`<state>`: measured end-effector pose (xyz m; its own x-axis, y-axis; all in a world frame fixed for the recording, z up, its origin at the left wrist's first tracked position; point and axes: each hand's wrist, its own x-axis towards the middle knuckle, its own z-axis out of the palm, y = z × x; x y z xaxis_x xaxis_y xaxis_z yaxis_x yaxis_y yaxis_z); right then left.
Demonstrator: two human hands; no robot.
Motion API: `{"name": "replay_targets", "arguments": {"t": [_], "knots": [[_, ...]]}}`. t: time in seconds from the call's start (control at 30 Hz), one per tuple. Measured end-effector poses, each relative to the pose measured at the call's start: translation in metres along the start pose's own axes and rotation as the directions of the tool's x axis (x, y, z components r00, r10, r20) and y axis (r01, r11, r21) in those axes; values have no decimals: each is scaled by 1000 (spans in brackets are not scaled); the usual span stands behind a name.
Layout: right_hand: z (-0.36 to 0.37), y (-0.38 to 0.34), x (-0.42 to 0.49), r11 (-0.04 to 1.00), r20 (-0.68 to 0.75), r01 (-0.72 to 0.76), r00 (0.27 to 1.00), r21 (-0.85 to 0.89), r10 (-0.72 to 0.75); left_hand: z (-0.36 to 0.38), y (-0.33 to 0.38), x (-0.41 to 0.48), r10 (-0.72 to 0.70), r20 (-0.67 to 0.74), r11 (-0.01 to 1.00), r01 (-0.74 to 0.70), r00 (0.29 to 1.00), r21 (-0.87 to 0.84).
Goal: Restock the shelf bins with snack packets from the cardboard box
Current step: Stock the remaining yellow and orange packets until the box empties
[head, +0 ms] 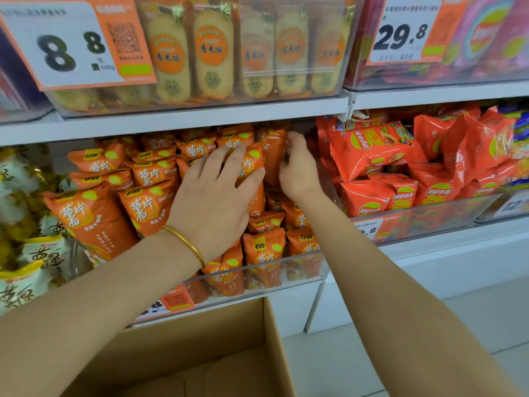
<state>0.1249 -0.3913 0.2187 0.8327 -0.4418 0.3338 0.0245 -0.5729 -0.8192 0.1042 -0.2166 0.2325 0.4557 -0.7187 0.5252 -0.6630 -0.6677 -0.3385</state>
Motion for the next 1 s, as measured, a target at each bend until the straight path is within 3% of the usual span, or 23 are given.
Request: {"name": "replay_targets", "arguments": {"t": [0.17, 0.3, 0.6, 0.83, 1.0], "knots": [[18, -5, 2, 985, -53, -106, 992, 138, 115, 1, -1, 0, 7, -16, 1000, -7, 1000, 3], [19, 0, 10, 989, -4, -148, 989, -29, 148, 1, -1, 0, 11, -12, 1000, -11, 1000, 5], [6, -1, 30, 977, 209, -165, 959, -138, 192, 0, -1, 0, 18, 7, 1000, -18, 1000, 22], [3, -5, 42, 968, 304, -246, 927, 54, 218, -1, -1, 1, 12, 26, 1000, -13, 1000, 27], [4, 3, 36, 973, 241, -188, 958, 132, 152, -1, -1, 0, 19, 20, 999, -20, 1000, 37]]}}
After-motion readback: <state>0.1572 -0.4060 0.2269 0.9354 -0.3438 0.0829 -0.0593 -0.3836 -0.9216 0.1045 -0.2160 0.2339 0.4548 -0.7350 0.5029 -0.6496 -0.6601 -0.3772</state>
